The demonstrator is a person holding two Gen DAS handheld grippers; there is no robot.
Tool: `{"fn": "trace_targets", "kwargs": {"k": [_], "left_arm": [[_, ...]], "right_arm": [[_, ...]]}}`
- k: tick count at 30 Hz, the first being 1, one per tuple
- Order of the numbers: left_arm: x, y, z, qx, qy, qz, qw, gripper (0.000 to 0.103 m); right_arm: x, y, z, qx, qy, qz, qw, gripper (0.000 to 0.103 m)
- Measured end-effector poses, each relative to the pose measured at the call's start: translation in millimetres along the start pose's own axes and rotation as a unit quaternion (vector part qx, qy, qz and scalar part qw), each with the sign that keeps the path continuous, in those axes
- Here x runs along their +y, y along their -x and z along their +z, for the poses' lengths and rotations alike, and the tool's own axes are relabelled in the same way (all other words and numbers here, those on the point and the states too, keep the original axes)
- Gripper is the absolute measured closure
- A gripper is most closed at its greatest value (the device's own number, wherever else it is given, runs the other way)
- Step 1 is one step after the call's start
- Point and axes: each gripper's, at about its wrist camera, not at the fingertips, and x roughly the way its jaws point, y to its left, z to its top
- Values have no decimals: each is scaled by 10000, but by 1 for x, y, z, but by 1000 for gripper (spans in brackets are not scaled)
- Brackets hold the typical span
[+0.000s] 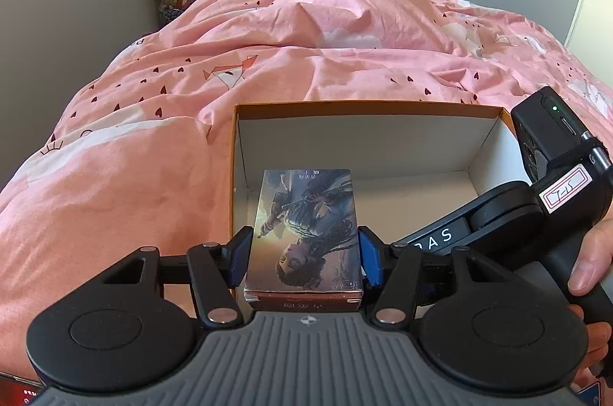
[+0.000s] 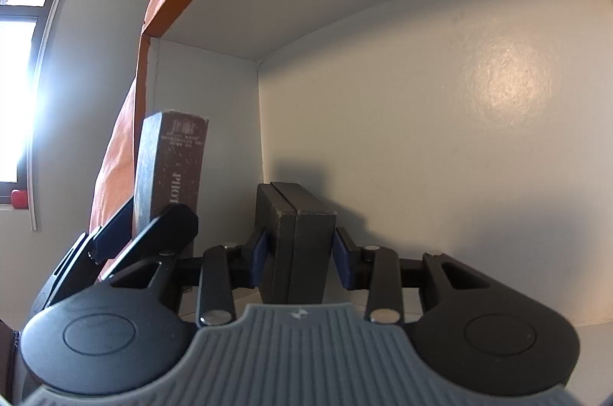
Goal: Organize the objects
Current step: 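Lower the grey box into the orange box and open the right tool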
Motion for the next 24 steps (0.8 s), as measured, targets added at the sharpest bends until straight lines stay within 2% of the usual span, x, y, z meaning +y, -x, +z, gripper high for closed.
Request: {"fn": "trace_targets", "kwargs": {"k": [2, 6, 9, 12, 16, 21, 24], "left_arm": [[1, -1, 0, 22, 5, -14, 10000, 38], [2, -2, 1, 49, 18, -75, 10000, 38], [7, -2, 3, 143, 84, -221, 9996, 38], [14, -2, 5, 221, 205, -375, 9988, 38], [19, -1, 6, 276, 343, -496, 9978, 38], [24, -2, 7, 367, 494, -603, 9963, 38], [25, -2, 7, 379, 555, -540, 9963, 38]], "right_arm": [[1, -1, -1, 18, 19, -115, 9999, 63], [13, -1, -5, -96, 361, -815, 9960, 62], [18, -3, -7, -47, 451, -951, 9944, 56], [21, -5, -9, -20, 474, -1108, 9927, 56], [20, -9, -11, 84, 342, -931, 9950, 77], [19, -13, -2, 98, 314, -769, 9965, 81], [17, -20, -2, 181, 240, -592, 9978, 83]]}}
